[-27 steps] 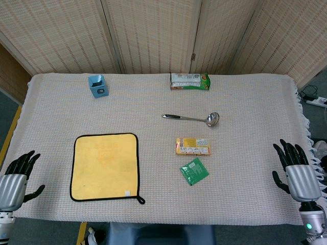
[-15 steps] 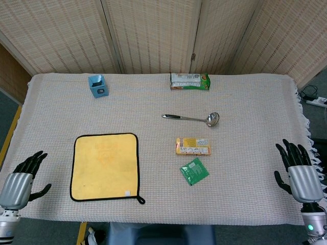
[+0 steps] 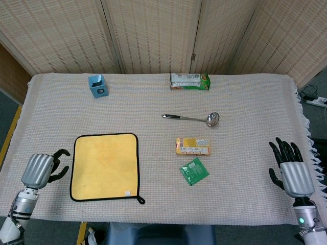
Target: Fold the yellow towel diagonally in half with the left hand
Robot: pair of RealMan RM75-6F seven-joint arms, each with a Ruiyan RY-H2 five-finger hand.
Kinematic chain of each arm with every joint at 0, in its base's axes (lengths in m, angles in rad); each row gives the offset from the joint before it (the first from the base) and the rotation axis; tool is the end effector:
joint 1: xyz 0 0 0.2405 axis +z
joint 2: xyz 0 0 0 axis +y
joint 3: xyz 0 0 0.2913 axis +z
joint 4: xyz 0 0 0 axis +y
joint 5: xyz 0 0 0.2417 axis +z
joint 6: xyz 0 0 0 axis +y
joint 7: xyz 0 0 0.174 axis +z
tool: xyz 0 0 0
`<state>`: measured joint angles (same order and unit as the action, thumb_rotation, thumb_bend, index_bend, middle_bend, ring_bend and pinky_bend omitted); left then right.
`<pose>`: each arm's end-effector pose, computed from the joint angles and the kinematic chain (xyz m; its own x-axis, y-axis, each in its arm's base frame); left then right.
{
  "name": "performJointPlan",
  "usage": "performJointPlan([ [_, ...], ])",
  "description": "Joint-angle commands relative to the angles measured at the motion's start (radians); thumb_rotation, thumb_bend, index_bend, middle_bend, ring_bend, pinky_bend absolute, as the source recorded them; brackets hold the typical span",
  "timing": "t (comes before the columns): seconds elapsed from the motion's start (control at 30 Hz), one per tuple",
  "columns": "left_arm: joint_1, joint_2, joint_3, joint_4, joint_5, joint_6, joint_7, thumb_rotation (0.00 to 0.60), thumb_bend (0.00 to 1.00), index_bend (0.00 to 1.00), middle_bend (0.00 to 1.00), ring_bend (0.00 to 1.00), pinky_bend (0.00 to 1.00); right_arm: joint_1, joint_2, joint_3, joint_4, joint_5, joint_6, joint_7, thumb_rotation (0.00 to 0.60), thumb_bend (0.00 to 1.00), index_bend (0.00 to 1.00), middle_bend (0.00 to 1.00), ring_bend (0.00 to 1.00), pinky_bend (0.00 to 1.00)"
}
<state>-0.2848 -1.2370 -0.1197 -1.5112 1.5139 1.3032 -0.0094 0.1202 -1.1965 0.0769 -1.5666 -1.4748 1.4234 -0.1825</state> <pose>-0.3151 0.3012 0.0947 0.3820 0.0407 0.9233 0.9087 -0.1984 -0.3672 -0.3544 -0.2355 0.1177 0.5245 -0.0233 0.8511 -0.8514 -0.0206 0.5241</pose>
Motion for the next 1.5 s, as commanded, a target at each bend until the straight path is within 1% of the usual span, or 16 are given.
performJointPlan([
  [0.03, -0.063, -0.041, -0.078, -0.001, -0.191, -0.122, -0.033, 0.600, 0.39, 0.47, 1.00, 1.00, 1.00, 0.009, -0.009, 0.006, 0.010, 0.014, -0.014, -0.009, 0.600, 0.49, 0.00, 0.00, 0.00, 0.00],
  [0.07, -0.075, -0.052, -0.101, -0.001, -0.246, -0.148, -0.045, 0.600, 0.40, 0.47, 1.00, 1.00, 1.00, 0.012, -0.013, 0.006, 0.014, 0.018, -0.019, -0.014, 0.600, 0.49, 0.00, 0.00, 0.00, 0.00],
  [0.13, -0.099, -0.063, -0.134, 0.015, -0.321, -0.192, -0.049, 0.600, 0.41, 0.47, 1.00, 1.00, 1.00, 0.018, -0.019, 0.004, 0.021, 0.022, -0.033, -0.020, 0.600, 0.49, 0.00, 0.00, 0.00, 0.00],
  [0.3, -0.155, -0.099, -0.191, 0.090, -0.464, -0.292, -0.072, 0.600, 0.44, 0.43, 1.00, 1.00, 1.00, 0.031, -0.023, 0.007, 0.031, 0.040, -0.059, -0.015, 0.600, 0.49, 0.00, 0.00, 0.00, 0.00],
  [0.4, -0.194, -0.131, -0.206, 0.165, -0.526, -0.350, -0.062, 0.600, 0.45, 0.42, 1.00, 1.00, 1.00, 0.033, -0.026, 0.013, 0.036, 0.048, -0.057, -0.016, 0.600, 0.49, 0.00, 0.00, 0.00, 0.00],
  [0.53, -0.245, -0.182, -0.216, 0.269, -0.602, -0.455, -0.075, 0.600, 0.46, 0.40, 1.00, 1.00, 1.00, 0.037, -0.032, 0.017, 0.048, 0.057, -0.060, -0.016, 0.600, 0.49, 0.00, 0.00, 0.00, 0.00],
  [0.67, -0.289, -0.241, -0.221, 0.389, -0.644, -0.529, -0.086, 0.600, 0.46, 0.40, 1.00, 1.00, 1.00, 0.041, -0.034, 0.017, 0.057, 0.067, -0.072, -0.012, 0.600, 0.49, 0.00, 0.00, 0.00, 0.00],
  [0.77, -0.312, -0.278, -0.222, 0.468, -0.647, -0.572, -0.110, 0.600, 0.46, 0.40, 1.00, 1.00, 1.00, 0.042, -0.032, 0.017, 0.059, 0.072, -0.075, -0.005, 0.600, 0.49, 0.00, 0.00, 0.00, 0.00],
  [0.87, -0.324, -0.309, -0.214, 0.539, -0.627, -0.594, -0.135, 0.600, 0.46, 0.40, 1.00, 1.00, 1.00, 0.040, -0.029, 0.016, 0.060, 0.075, -0.074, 0.001, 0.600, 0.49, 0.00, 0.00, 0.00, 0.00],
  [1.1, -0.340, -0.363, -0.209, 0.654, -0.577, -0.649, -0.228, 0.600, 0.46, 0.41, 1.00, 1.00, 1.00, 0.035, -0.027, 0.017, 0.064, 0.089, -0.071, 0.003, 0.600, 0.49, 0.00, 0.00, 0.00, 0.00],
  [1.33, -0.364, -0.439, -0.188, 0.805, -0.509, -0.687, -0.298, 0.600, 0.47, 0.41, 1.00, 1.00, 1.00, 0.031, -0.019, 0.010, 0.062, 0.082, -0.066, 0.017, 0.600, 0.49, 0.00, 0.00, 0.00, 0.00],
  [1.5, -0.371, -0.473, -0.171, 0.872, -0.459, -0.703, -0.350, 0.600, 0.47, 0.42, 1.00, 1.00, 1.00, 0.029, -0.015, 0.008, 0.062, 0.084, -0.067, 0.026, 0.600, 0.49, 0.00, 0.00, 0.00, 0.00],
])
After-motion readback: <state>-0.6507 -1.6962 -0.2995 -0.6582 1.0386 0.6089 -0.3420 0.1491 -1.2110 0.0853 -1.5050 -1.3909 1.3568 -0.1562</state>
